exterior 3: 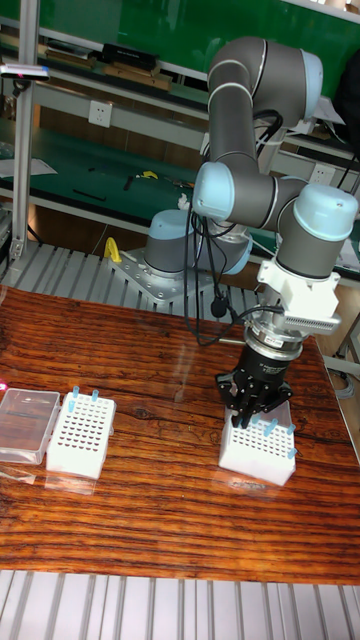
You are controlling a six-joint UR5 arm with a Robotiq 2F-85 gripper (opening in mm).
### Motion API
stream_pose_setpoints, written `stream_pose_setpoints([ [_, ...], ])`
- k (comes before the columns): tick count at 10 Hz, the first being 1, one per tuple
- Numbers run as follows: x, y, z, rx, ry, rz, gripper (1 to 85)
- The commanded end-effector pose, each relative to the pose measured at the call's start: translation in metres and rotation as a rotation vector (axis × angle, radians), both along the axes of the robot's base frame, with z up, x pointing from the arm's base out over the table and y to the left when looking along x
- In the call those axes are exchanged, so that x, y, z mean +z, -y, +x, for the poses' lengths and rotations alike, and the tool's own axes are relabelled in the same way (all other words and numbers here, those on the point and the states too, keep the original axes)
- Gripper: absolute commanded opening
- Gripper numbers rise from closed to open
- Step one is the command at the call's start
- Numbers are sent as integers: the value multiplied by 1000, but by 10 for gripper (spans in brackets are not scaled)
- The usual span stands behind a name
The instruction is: Transfer all medium pipette tips from one holder to another
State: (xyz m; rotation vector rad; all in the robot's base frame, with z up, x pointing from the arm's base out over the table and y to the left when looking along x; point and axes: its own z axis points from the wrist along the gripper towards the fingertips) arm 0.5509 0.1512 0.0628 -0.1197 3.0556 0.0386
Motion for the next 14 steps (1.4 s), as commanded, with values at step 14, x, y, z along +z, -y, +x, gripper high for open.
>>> stream_pose_setpoints([
  [14, 53, 5, 20, 12, -28, 13, 100],
])
